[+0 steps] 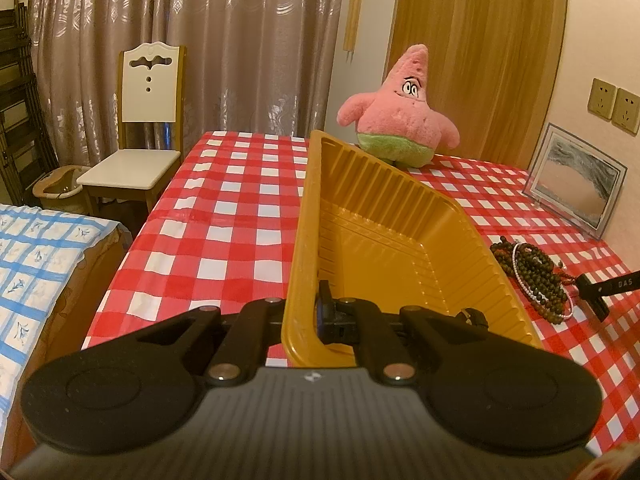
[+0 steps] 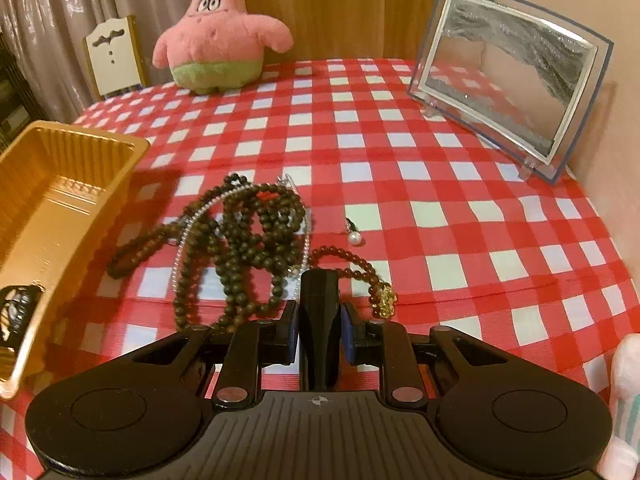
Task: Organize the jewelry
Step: 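Grasp the black stick pendant with the right tool, then carry the black pendant into the tray and open the right tool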
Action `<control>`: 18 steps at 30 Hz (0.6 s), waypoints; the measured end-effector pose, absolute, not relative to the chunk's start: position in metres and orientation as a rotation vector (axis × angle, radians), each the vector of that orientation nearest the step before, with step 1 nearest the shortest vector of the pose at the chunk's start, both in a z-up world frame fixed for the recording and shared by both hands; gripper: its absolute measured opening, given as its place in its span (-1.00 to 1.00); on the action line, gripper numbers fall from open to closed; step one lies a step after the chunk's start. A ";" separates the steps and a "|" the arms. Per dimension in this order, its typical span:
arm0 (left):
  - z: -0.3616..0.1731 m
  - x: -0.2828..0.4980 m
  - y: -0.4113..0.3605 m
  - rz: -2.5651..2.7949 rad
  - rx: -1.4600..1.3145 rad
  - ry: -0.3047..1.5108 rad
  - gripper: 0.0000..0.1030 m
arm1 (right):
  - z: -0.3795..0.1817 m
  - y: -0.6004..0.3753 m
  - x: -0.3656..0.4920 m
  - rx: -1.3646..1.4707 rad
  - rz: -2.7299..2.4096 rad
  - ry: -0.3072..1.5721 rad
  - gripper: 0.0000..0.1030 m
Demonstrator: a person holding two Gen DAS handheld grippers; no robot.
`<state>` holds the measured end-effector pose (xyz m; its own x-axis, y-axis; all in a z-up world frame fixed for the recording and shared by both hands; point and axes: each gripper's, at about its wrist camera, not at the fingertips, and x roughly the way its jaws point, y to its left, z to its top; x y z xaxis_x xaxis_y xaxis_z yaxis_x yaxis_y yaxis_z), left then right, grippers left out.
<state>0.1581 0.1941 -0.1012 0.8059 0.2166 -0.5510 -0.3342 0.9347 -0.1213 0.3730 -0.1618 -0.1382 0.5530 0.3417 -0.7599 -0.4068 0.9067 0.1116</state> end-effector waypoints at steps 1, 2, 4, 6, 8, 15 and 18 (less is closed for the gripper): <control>-0.101 0.158 0.194 0.297 -0.217 0.561 -0.91 | -0.136 -0.162 0.372 -0.074 0.446 0.877 -0.58; -0.101 0.158 0.195 0.297 -0.216 0.561 -0.91 | -0.133 -0.162 0.371 -0.064 0.451 0.873 -0.58; -0.101 0.158 0.194 0.297 -0.217 0.562 -0.91 | -0.129 -0.162 0.369 -0.047 0.460 0.869 -0.58; -0.101 0.158 0.194 0.297 -0.217 0.562 -0.91 | -0.124 -0.161 0.368 -0.037 0.468 0.862 -0.58; -0.101 0.158 0.194 0.297 -0.217 0.561 -0.91 | -0.121 -0.160 0.366 -0.026 0.476 0.857 -0.58; -0.101 0.159 0.194 0.297 -0.216 0.562 -0.91 | -0.104 -0.153 0.357 0.014 0.527 0.836 -0.58; -0.101 0.159 0.195 0.297 -0.215 0.562 -0.91 | -0.094 -0.145 0.351 0.040 0.575 0.814 -0.58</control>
